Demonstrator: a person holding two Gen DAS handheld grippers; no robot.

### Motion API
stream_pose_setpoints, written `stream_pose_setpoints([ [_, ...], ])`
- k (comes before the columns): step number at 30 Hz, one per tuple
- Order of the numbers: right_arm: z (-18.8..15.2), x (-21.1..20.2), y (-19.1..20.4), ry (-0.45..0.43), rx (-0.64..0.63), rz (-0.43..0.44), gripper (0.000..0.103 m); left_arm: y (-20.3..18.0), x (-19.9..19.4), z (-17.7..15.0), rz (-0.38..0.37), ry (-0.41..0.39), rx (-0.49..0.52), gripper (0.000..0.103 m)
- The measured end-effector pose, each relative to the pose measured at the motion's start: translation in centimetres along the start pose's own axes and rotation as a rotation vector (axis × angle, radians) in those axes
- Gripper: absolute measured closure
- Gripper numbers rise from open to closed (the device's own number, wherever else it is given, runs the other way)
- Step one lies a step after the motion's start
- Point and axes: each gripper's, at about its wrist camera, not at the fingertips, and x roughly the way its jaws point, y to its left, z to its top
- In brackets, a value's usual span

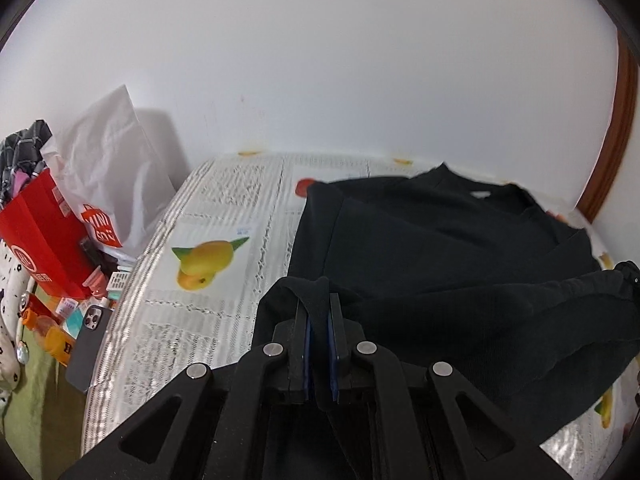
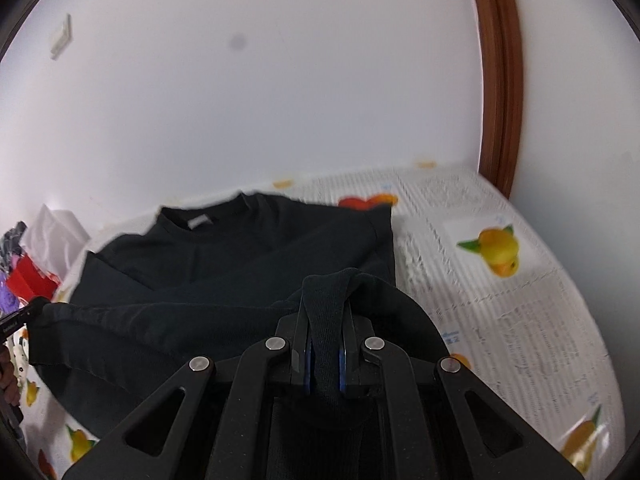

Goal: Fold small clothes

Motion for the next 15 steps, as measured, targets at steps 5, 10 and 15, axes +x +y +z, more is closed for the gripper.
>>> stream_pose_setpoints([
  [5, -0.6, 2.5, 0.0, 0.067, -0.004, -0.034, 0.093, 0.1, 1.0, -0.1, -0.004, 0.037, -0.005, 0.092],
  [10, -1.1, 1.4, 0.9, 0.113, -0.06, -0.077, 0.069, 0.0, 0.0, -0.3, -0.005, 0.043, 0.025, 0.081],
  [15, -2.3, -3.8, 1.5, 0.065, -0.1, -0.084, 0.048, 1.4, -2.5, -1.4, -0.064, 0.027, 0.005, 0.049],
])
